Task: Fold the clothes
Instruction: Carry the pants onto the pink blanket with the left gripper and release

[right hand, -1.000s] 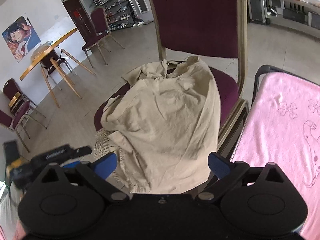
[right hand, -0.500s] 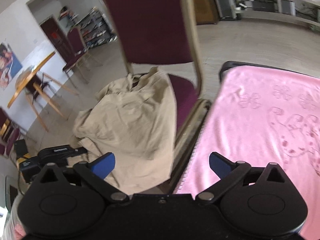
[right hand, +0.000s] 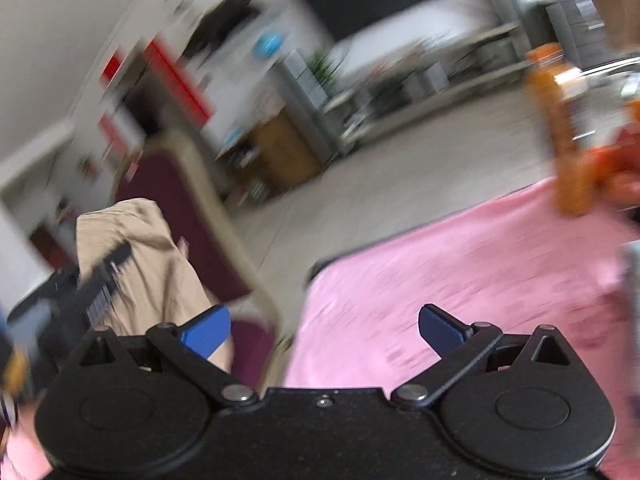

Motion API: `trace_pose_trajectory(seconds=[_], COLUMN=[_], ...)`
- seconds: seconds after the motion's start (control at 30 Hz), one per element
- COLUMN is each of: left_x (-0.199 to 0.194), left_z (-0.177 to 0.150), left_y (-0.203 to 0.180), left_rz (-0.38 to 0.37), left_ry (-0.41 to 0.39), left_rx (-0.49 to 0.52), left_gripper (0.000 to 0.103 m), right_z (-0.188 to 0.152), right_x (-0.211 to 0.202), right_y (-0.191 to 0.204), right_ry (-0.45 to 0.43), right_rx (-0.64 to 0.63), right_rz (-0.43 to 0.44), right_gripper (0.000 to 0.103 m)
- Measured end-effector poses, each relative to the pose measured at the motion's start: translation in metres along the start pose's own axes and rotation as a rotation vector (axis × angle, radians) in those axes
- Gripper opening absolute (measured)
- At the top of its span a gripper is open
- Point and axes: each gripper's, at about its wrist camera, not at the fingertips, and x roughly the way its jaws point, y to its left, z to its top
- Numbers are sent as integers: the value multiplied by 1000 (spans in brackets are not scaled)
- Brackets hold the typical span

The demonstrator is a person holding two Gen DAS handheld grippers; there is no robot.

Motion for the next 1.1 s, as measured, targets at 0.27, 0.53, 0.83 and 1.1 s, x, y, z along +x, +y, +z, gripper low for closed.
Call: trace_pose_trajectory(seconds=[0.27,0.53,0.83,1.1], left_x=[-35,-68,-38,-45], left_z=[-69,-112,-168,-167], left_y=[-166,-82,-54,-103], left_rz=[-447,-220,-283,-383], left_ry=[349,516,783,826], left_rx=[-10,-366,-797,-753], left_gripper=[34,48,56,61], right_z=[-25,-50,-73,-113], right_x=[-57,-27,-14,30], right_y=[-103,-135,-132,-98], right_ry=[43,141,187,349], right_rx=[35,92,69,-215], right_rz=[-238,-153,-105,-159], right_gripper=[103,103,93,61])
